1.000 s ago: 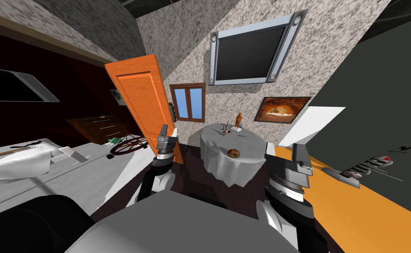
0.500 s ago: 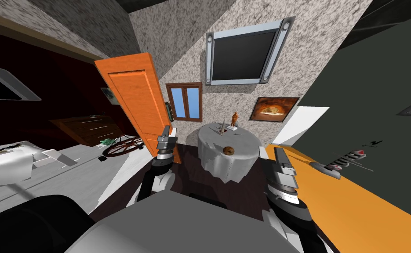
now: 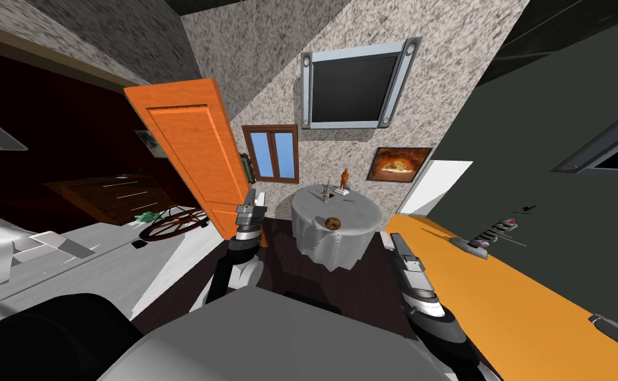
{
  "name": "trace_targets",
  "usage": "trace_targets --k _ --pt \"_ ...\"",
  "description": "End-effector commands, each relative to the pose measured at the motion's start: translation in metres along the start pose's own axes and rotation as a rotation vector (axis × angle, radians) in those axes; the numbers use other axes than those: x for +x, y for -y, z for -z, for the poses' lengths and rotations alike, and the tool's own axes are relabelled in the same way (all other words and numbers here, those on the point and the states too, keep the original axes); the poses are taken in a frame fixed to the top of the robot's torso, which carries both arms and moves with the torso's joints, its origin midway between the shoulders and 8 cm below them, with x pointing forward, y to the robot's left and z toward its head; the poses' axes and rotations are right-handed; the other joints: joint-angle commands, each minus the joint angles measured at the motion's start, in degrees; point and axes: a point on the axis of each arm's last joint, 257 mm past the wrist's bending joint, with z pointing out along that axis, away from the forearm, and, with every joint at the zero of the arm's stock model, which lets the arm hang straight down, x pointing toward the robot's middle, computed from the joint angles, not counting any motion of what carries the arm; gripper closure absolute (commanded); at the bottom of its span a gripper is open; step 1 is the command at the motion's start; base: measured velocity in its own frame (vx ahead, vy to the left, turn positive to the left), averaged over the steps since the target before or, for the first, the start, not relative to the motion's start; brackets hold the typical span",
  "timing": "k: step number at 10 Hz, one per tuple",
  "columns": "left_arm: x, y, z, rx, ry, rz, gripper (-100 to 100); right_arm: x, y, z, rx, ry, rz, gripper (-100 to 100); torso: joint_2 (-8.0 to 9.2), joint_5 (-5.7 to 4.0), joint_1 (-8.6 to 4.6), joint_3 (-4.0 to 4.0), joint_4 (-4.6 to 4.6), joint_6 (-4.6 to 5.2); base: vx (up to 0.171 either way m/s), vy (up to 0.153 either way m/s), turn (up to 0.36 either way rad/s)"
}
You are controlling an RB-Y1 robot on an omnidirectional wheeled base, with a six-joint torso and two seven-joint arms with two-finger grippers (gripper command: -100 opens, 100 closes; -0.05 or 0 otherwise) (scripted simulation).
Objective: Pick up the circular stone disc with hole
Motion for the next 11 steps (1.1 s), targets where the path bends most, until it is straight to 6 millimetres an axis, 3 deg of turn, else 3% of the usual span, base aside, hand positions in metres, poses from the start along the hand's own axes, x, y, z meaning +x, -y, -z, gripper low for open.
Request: trace_targets --k 1,2,6,7,10,11 --pt "0.000 0.000 0.000 0.000 0.000 0.000 0 0.015 0.016 0.012 0.028 -0.080 0.035 -100 0.00 0.00 0.00 0.00 0.00 0.00 -0.008 -0.114 -0.092" --pt "0.000 0.000 0.000 0.000 0.000 0.000 0 0.016 0.018 0.013 0.031 -0.097 0.039 -100 0.00 -0.02 -0.06 0.00 0.00 -0.02 -0.014 -0.082 -0.008" --pt "0.000 0.000 0.000 0.000 0.000 0.000 0 0.040 0.050 0.053 0.095 -0.285 0.111 -100 0.02 0.03 0.13 0.02 0.01 -0.03 -0.010 -0.064 -0.036" --pt "0.000 0.000 0.000 0.000 0.000 0.000 0 0.040 0.051 0.054 0.093 -0.299 0.114 -100 0.02 0.03 0.16 0.01 0.01 -0.02 -0.005 -0.038 -0.015" --pt "0.000 0.000 0.000 0.000 0.000 0.000 0 0.050 0.071 0.086 0.131 -0.434 0.162 -100 -0.01 0.06 0.28 0.00 0.01 -0.03 -0.002 -0.033 -0.012" --pt "0.000 0.000 0.000 0.000 0.000 0.000 0 0.050 0.071 0.086 0.128 -0.450 0.167 -100 0.00 0.06 0.27 0.00 0.00 -0.02 -0.004 -0.030 -0.004"
